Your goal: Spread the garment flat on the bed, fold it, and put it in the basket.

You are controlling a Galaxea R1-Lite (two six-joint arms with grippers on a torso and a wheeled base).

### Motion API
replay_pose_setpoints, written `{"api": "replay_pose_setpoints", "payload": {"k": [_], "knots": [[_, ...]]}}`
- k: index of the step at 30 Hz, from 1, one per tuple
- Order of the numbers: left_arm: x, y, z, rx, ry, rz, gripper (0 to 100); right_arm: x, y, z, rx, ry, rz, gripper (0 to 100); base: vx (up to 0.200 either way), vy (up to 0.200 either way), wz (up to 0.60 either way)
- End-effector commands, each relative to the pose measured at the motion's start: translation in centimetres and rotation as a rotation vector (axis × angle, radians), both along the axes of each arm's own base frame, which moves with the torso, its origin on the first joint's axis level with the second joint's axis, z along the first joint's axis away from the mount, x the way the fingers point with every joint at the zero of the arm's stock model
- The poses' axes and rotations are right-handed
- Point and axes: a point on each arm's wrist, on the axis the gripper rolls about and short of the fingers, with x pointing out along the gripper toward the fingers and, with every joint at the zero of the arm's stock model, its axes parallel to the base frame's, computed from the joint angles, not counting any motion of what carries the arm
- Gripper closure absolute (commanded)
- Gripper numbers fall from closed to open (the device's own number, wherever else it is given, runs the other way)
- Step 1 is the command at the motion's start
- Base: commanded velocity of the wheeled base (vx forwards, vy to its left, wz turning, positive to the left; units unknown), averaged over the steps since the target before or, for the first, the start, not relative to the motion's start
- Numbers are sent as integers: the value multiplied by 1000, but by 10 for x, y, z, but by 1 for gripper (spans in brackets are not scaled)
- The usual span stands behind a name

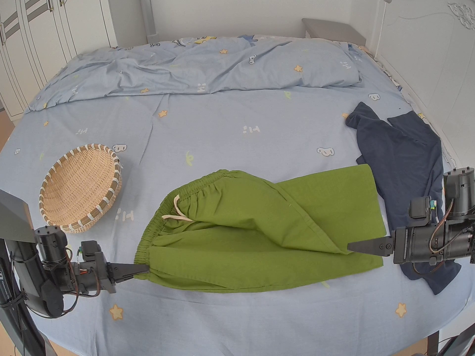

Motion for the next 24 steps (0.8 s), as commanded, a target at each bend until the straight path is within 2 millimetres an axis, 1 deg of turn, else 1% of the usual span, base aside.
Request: {"api": "replay_pose_setpoints", "payload": {"k": [1,5,7,8,9,13,19,21,22,24], "knots": [[-28,27,9,-36,11,73,100,-6,-10,-14,-13,80,-24,0,0,0,0],[-35,29,6,-27,17,88,100,-12,-18,-27,-6,137,-31,0,0,0,0],[-35,31,4,-16,6,91,100,-10,-24,-35,3,179,-45,0,0,0,0],[-35,31,4,-16,6,91,100,-10,-24,-35,3,179,-45,0,0,0,0],[-35,32,3,-12,0,95,100,-6,-29,-46,15,235,-56,0,0,0,0],[-35,32,2,-2,-13,92,100,3,-39,-64,51,329,-68,0,0,0,0],[-34,32,-6,11,-11,84,100,15,-46,-79,120,384,-53,0,0,0,0],[-34,32,-7,12,-13,84,100,15,-46,-80,119,387,-54,0,0,0,0],[-34,32,-8,16,-17,82,100,19,-46,-88,115,407,-54,0,0,0,0],[-34,32,-8,16,-17,82,100,21,-48,-93,111,412,-54,0,0,0,0]]}}
